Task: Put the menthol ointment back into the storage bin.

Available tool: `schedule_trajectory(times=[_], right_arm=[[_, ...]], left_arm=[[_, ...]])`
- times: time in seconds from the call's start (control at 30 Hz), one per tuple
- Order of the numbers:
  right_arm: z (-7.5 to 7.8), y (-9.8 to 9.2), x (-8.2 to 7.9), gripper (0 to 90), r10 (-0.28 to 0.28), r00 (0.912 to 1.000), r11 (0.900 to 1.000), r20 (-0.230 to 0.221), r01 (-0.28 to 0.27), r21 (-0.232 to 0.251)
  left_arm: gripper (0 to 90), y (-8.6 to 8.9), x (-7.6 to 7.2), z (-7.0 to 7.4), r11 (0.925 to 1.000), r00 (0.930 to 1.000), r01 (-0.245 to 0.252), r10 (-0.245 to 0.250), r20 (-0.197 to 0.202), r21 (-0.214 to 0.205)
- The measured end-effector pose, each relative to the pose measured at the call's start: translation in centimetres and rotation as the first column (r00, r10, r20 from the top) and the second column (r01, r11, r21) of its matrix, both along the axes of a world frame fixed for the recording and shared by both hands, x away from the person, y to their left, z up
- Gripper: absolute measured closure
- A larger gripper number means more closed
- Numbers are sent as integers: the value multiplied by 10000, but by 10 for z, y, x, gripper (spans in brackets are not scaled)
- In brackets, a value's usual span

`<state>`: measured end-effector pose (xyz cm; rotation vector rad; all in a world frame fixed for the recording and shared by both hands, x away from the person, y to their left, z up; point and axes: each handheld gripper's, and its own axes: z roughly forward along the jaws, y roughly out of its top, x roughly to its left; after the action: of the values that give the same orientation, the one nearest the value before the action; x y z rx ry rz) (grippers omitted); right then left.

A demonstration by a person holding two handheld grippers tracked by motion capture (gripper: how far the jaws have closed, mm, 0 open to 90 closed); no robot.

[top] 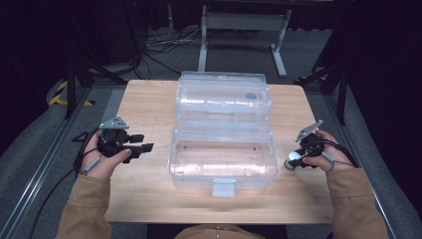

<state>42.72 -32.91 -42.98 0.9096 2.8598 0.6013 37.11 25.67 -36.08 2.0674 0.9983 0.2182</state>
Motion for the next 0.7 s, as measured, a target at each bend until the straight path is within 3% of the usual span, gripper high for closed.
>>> schedule_trajectory(times=[0.4, 0.7], right_arm=[[24, 4, -4, 501, 275, 9993, 9996, 257, -273, -82], [44, 9, -7, 502, 601, 9978, 9981, 266, -605, 142]], left_arm=[[467, 0, 0, 1, 10000, 10000, 5, -5, 47, 40], [467, 1, 0, 2, 10000, 10000, -39, 39, 60, -5]])
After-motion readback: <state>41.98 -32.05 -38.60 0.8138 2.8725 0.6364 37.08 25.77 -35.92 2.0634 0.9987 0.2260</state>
